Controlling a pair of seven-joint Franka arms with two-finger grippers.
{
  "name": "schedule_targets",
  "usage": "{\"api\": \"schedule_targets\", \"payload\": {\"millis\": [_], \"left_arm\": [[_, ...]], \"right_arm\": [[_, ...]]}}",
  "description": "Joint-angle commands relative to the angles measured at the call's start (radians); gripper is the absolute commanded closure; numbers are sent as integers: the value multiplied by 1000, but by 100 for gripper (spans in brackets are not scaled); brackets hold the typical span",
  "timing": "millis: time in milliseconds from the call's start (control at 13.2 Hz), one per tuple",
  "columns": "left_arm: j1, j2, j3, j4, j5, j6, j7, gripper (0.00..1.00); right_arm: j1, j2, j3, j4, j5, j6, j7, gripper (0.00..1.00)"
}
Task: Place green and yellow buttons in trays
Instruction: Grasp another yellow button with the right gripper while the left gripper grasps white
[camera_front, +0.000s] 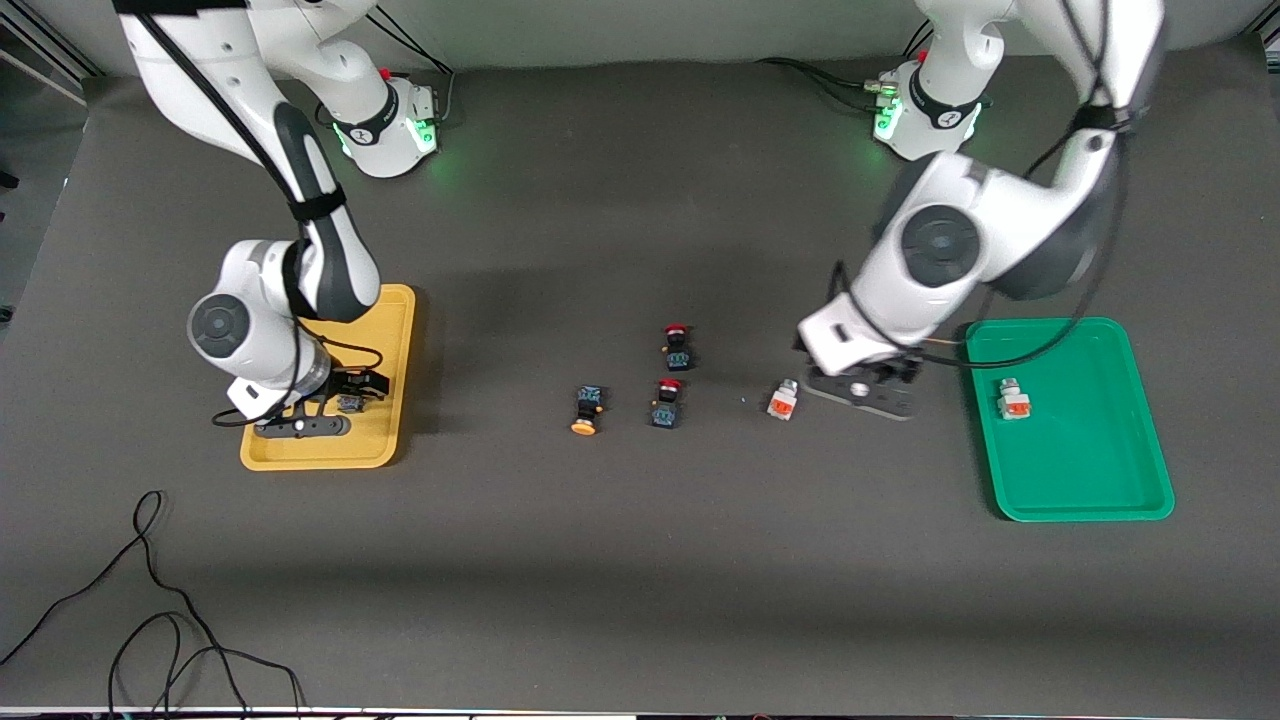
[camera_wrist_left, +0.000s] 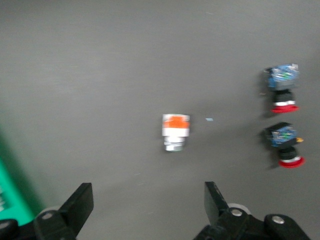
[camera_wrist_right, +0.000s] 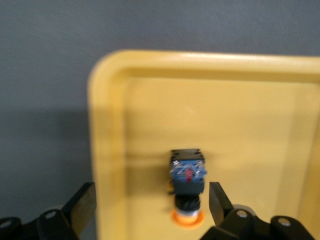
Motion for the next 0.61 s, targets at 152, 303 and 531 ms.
{"api": "schedule_targets", "payload": {"millis": [152,303,531], "left_arm": [[-38,120,17,-22,-13,127,-16,1],[-24,178,24,-22,-5,170,-2,1],[-27,232,26,-29,18,218,-2,1]], "right_arm": [[10,-30,-7,350,28,-446,158,0],[33,-7,0,441,29,-495,257,0],[102,51,1,544,67,-499,395,0]]}}
